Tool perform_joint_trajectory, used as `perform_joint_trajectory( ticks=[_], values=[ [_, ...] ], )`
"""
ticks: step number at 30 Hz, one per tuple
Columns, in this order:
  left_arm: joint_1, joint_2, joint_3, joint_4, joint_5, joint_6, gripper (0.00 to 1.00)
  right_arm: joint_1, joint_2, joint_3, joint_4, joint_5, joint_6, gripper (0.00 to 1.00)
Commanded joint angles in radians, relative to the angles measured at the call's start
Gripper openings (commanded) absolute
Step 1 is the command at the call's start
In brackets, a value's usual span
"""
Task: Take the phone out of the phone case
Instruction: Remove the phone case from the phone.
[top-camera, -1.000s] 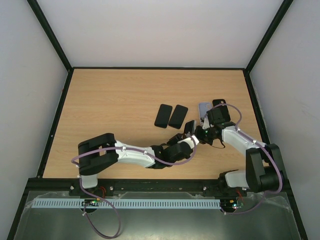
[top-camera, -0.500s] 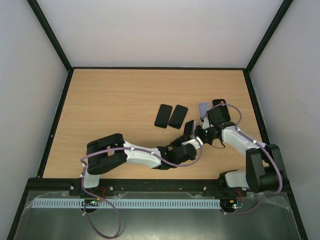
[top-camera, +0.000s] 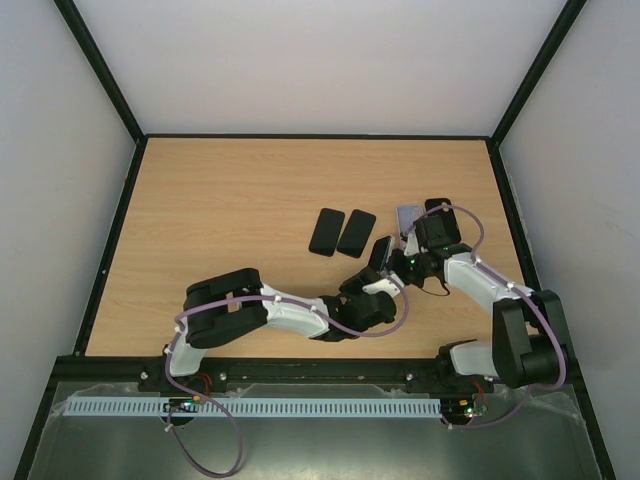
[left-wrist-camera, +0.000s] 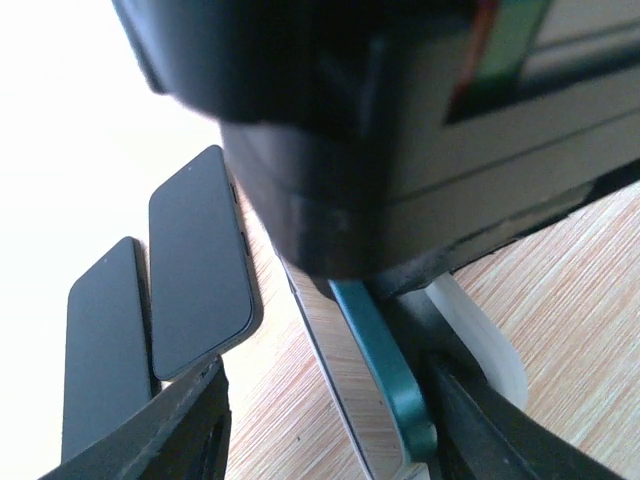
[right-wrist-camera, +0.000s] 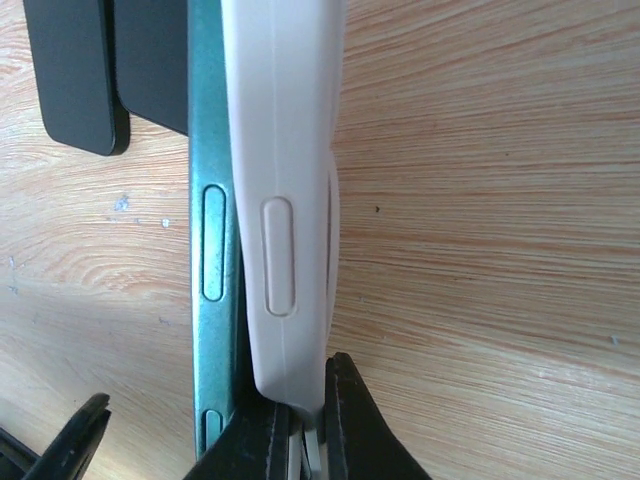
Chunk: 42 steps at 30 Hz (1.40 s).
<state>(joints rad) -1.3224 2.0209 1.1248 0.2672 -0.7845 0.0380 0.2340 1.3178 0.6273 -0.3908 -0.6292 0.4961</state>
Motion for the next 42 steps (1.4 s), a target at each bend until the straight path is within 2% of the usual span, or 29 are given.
perform_joint_trajectory(
  ticks=[1, 9, 15, 30, 38, 42],
  values=[
    [0.033, 0.015, -0.036, -0.025, -0.059, -0.007, 0.47, -0.001, -0.044, 0.011, -0.008, -0.031, -0.022, 0.02],
    [0.040, -0.011, -0.059, 0.018, -0.015, -0.001, 0.17, -0.001, -0.056, 0.008, -0.006, -0.022, -0.026, 0.02],
    [0.044, -0.078, -0.079, 0.043, 0.004, -0.036, 0.03, 0.000, -0.070, 0.006, -0.001, 0.022, -0.030, 0.02],
    [0.089, -0.266, -0.081, -0.002, 0.069, -0.184, 0.03, -0.001, -0.134, 0.002, -0.005, 0.109, -0.066, 0.02],
    [0.107, -0.331, -0.096, -0.048, 0.064, -0.189, 0.02, -0.001, -0.168, 0.047, -0.038, 0.135, -0.080, 0.02],
    [0.113, -0.369, -0.102, -0.109, 0.016, -0.161, 0.03, -0.002, -0.166, 0.095, -0.072, 0.154, -0.091, 0.02]
  ],
)
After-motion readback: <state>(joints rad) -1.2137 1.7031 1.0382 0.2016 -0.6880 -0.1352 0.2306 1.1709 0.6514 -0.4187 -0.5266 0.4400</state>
